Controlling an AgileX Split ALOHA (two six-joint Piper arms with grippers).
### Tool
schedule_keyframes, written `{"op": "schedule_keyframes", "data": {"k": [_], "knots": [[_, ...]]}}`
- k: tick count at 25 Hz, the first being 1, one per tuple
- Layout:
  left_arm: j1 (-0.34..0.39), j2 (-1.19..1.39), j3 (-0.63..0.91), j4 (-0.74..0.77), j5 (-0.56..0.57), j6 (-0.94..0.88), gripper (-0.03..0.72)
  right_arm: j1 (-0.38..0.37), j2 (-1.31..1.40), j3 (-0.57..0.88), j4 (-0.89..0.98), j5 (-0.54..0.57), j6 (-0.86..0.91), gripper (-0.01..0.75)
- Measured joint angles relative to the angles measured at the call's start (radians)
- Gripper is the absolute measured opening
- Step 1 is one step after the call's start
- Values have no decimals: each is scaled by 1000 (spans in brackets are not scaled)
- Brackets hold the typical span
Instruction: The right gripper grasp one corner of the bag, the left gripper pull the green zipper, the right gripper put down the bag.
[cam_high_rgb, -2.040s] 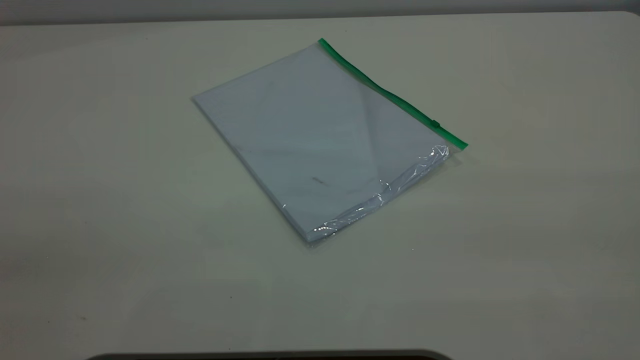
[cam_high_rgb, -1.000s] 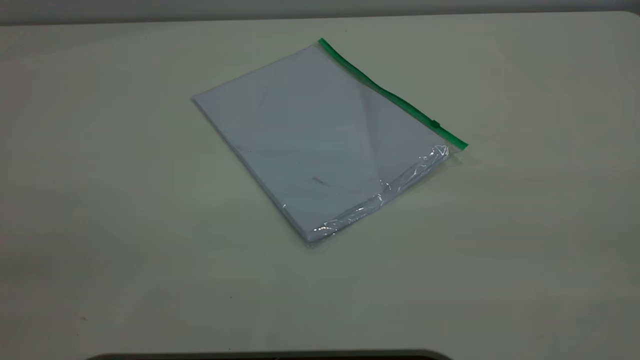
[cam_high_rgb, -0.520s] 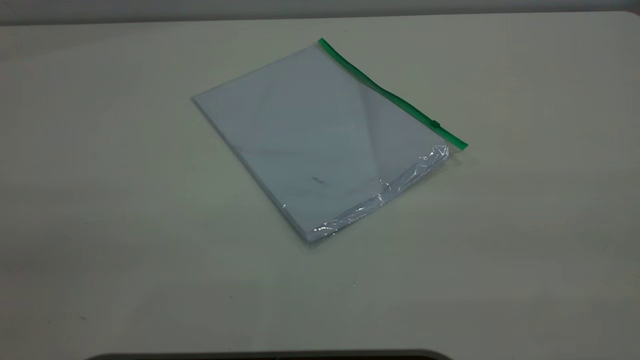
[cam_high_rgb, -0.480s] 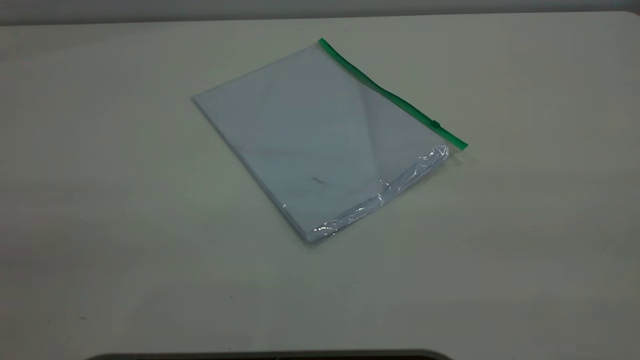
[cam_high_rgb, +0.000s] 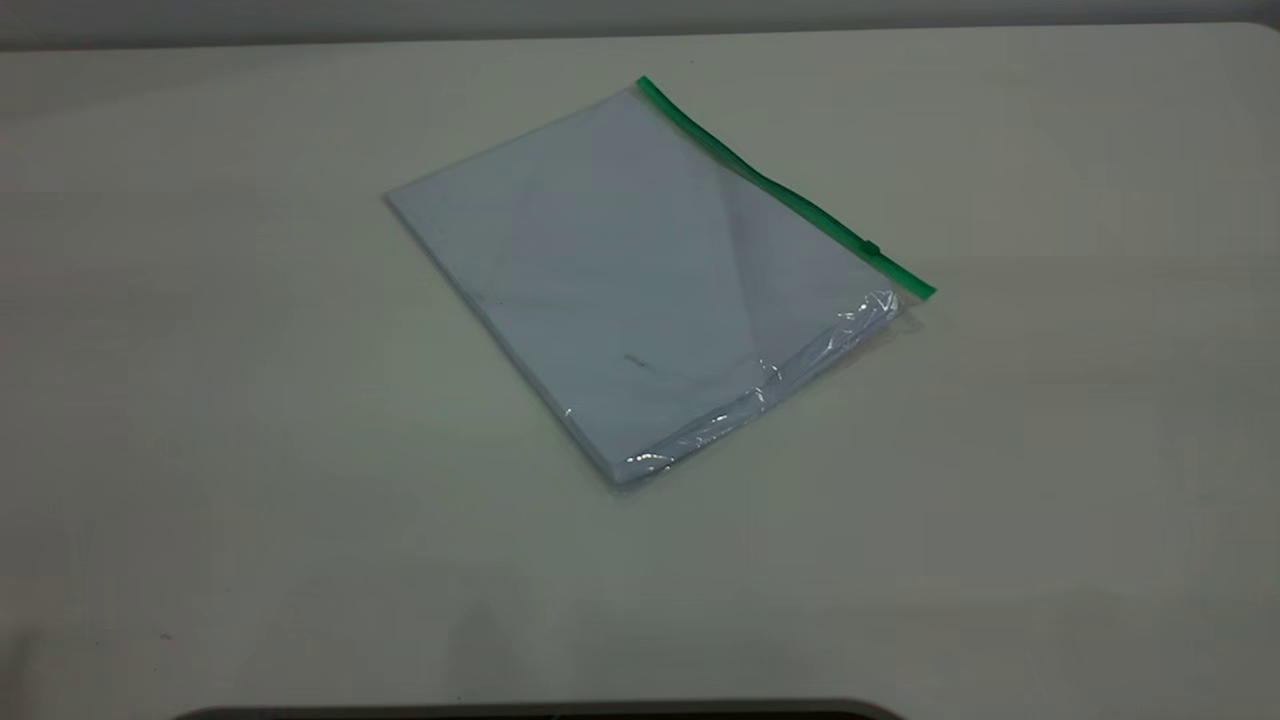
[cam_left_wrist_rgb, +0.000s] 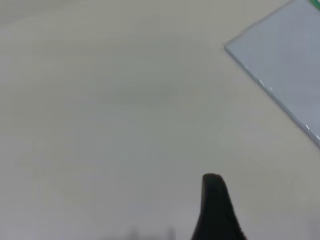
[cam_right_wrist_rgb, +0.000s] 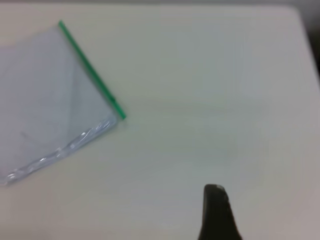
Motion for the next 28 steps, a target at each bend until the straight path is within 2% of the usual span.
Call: {"op": "schedule_keyframes", "data": {"k": [5,11,15,21,24,28], "knots": [[0,308,-147,-10,-179,55,563,0,273,-7,63,-126,-12,534],[0,608,-339,-21,-232,82,563,0,580,-46,94,-237,-66,534],[-24,759,-433,-25,-269,143,563,0,767,-75,199,-306,-177,534],[-111,955,-529,-28,-277,254,563,0,1062,-102,524,-390,-498,534],[-141,1054,-574,-43,-255,264,563,0,1201,-104,752,-411,-727,534],[-151,1178,-647,-135,-196,270,563,0,1366,-125,1042,-400,-1037,534]]}}
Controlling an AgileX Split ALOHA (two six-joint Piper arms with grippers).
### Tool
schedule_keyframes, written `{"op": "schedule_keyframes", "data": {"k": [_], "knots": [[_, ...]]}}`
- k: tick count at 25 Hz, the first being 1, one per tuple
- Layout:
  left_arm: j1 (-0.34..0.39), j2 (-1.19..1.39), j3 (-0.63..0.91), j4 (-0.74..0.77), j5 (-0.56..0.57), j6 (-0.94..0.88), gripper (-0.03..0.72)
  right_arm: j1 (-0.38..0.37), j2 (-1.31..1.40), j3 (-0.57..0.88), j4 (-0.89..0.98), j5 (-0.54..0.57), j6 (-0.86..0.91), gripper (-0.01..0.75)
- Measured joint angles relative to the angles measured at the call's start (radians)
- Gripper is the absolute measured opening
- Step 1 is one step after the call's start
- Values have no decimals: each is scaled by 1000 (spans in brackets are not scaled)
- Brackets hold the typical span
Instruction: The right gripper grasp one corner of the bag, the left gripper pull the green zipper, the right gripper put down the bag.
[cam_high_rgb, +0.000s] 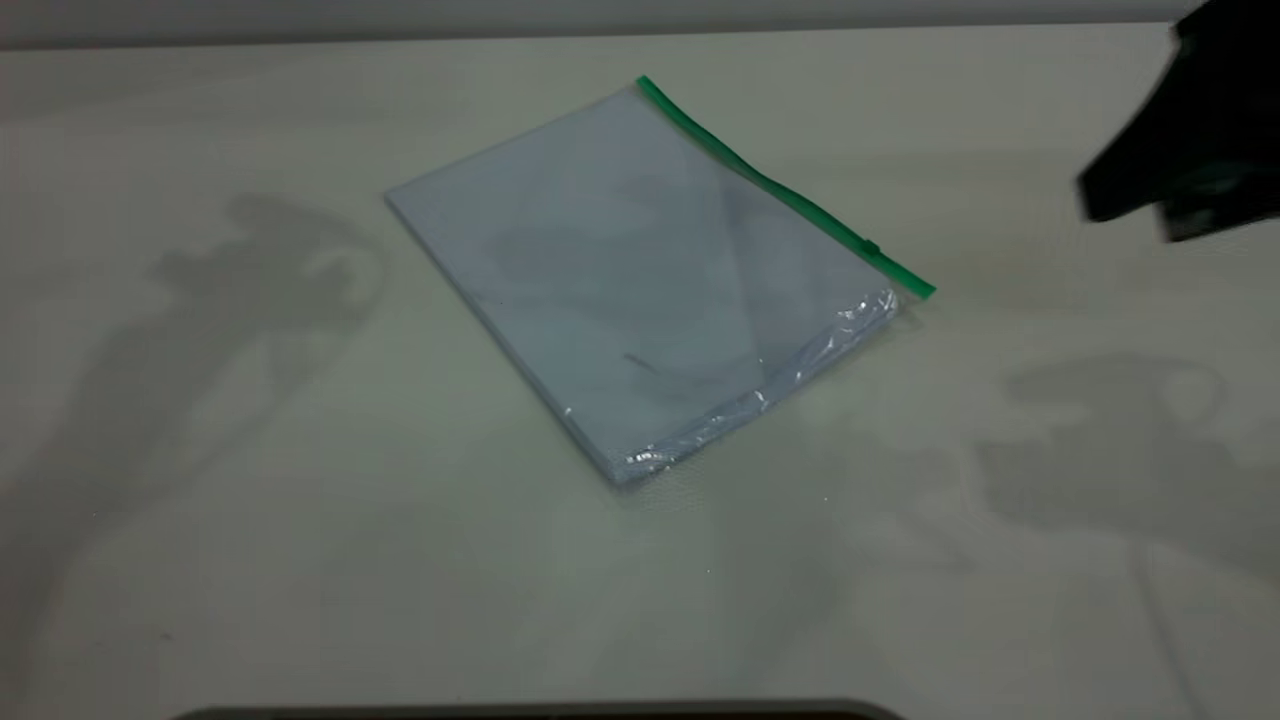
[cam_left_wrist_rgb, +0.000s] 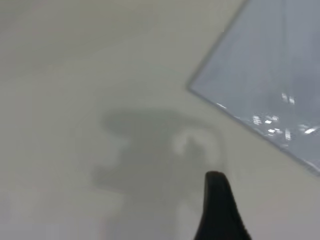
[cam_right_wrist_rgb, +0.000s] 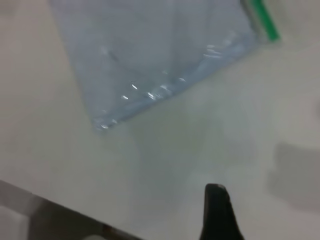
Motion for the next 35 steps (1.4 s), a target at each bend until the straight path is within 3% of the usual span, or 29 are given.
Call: {"op": "schedule_keyframes", "data": {"k": [7,18,28,35], "knots": [[0,140,-88,-137,69,175,563,0,274,-108,280,127,-325,534],[0,214,-95,-398,124,506,563,0,573,-274,436,167,-515,534],[0,216,-96,-433,124,530,563,0,703,-333,634,155,-650,534],[0,216,-96,-434,121,530,563,-2,751,-352,663,144,-668,534]]}}
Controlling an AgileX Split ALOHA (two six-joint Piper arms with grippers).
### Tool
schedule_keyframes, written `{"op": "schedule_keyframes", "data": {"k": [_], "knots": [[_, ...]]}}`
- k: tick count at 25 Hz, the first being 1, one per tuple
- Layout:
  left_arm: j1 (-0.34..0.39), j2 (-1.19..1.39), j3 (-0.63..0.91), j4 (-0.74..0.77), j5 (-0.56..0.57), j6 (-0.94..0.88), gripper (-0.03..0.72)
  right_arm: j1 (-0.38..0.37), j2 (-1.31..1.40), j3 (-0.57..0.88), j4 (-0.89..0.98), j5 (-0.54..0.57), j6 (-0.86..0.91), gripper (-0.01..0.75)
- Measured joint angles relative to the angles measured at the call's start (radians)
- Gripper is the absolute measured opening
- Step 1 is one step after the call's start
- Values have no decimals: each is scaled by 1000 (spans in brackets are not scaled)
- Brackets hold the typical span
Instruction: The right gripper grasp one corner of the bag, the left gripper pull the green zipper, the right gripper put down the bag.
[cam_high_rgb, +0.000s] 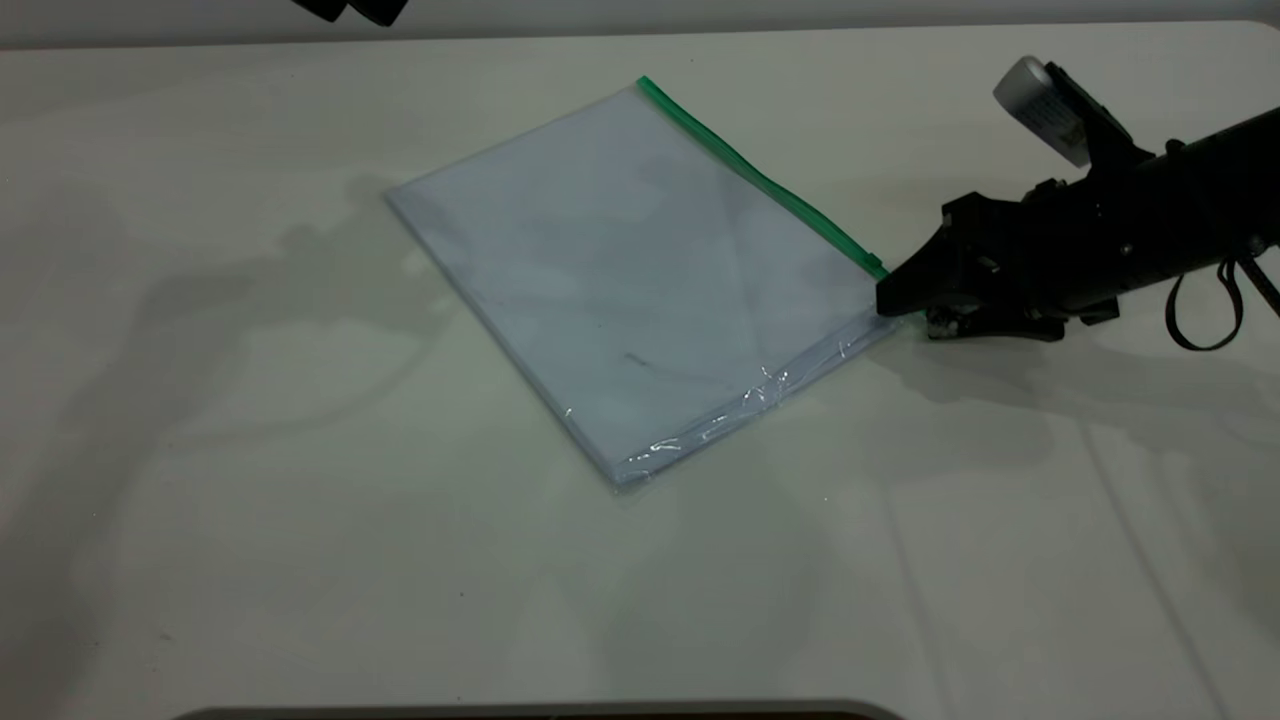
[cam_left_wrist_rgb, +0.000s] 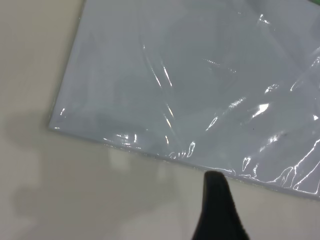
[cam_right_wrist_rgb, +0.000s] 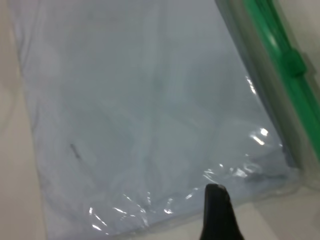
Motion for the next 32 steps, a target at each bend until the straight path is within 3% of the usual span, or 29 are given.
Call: {"op": "schedule_keyframes", "data": {"k": [12,18,23,26,31,32], "knots": [[0,0,-1,0,-4,2,563,-2,13,-7,2,-5,11,534],[0,0,-1,0,-4,2,563,24,98,-91,4,120,11,534],[0,0,-1,0,-6,2,563,44,130,-130,6,159,11,518],[0,0,-1,0,-6,2,563,44,132,-131,6,163,11,426],[0,0,-1,0,-7,2,563,43,132,-139,1,184,13,78],[0,0,-1,0,-7,2,563,43,132,-147,0,202,14,41]]}}
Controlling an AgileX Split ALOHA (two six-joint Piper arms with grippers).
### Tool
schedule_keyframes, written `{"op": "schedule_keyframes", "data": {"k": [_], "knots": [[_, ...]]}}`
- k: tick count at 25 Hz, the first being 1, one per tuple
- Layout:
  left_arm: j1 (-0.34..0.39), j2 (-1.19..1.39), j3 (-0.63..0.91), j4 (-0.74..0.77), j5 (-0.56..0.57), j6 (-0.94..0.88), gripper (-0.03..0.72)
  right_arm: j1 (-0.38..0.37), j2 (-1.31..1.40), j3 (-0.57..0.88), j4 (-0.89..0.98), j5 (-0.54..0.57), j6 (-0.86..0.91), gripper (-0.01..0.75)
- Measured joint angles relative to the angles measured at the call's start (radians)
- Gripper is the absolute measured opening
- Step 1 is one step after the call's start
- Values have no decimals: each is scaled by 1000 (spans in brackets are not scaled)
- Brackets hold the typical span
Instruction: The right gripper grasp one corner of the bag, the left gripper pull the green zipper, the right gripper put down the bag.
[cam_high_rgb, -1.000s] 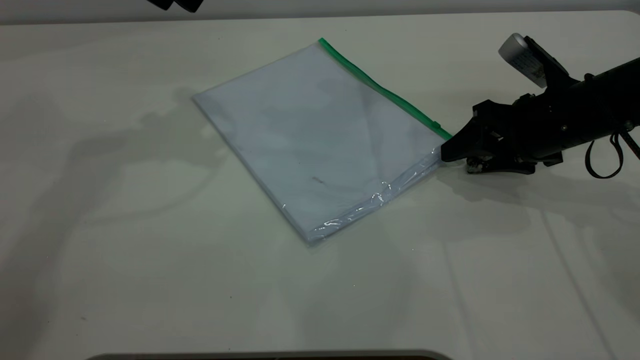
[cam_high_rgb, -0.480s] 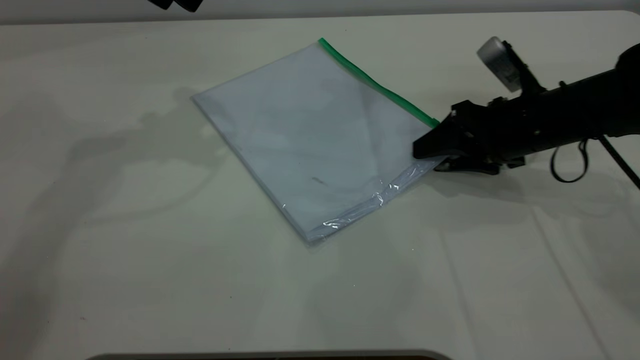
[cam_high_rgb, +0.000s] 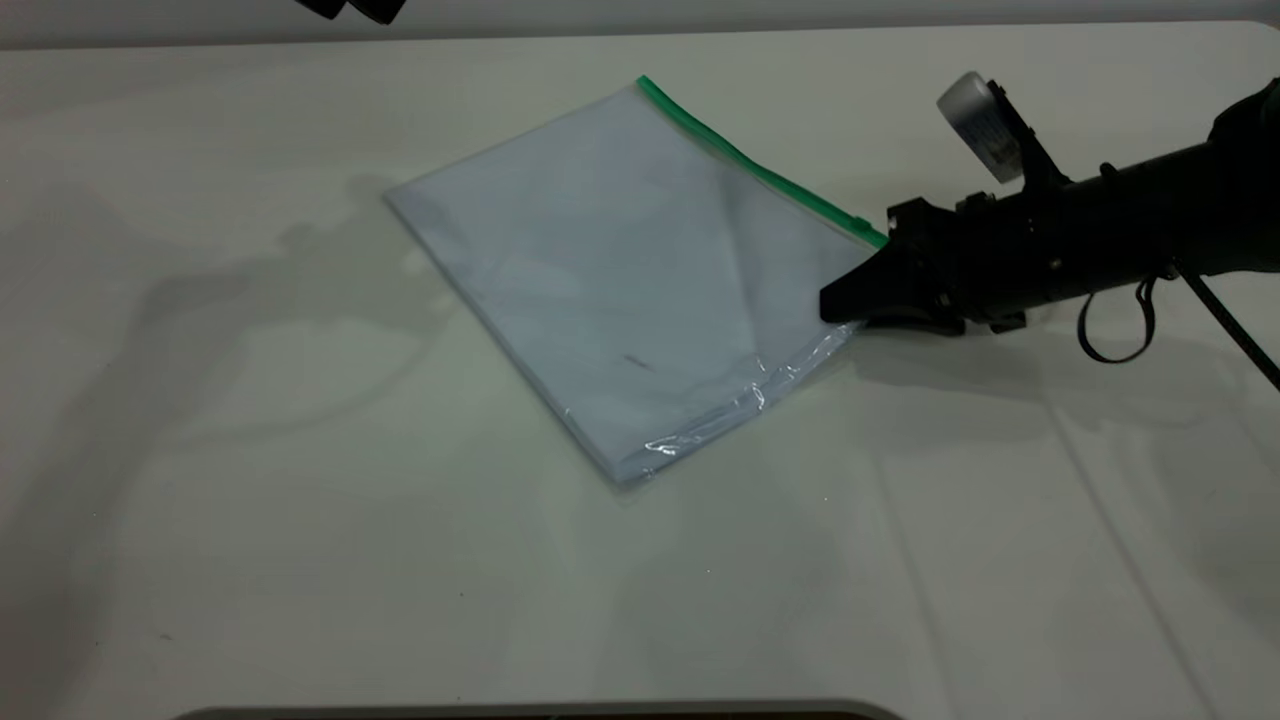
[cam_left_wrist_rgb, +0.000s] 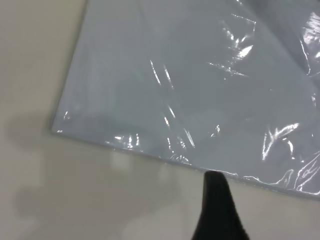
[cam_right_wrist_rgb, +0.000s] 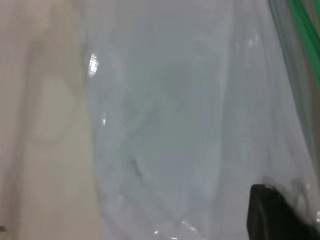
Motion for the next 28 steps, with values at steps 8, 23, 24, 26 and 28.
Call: {"op": "schedule_keyframes", "data": {"k": [8,23,24,26,28], "knots": [[0,0,-1,1,0,69,563,0,0,-170,-337,114,204,33],[0,0,-1,1,3,306,563,131,1,-580,-1111,289,629,33],[0,0,-1,1,3,330,563,154,1,-593,-1106,294,635,33],[0,0,-1,1,3,384,563,178,5,-612,-1047,305,637,33],[0,0,-1,1,3,438,563,185,12,-622,-945,306,627,33]]}}
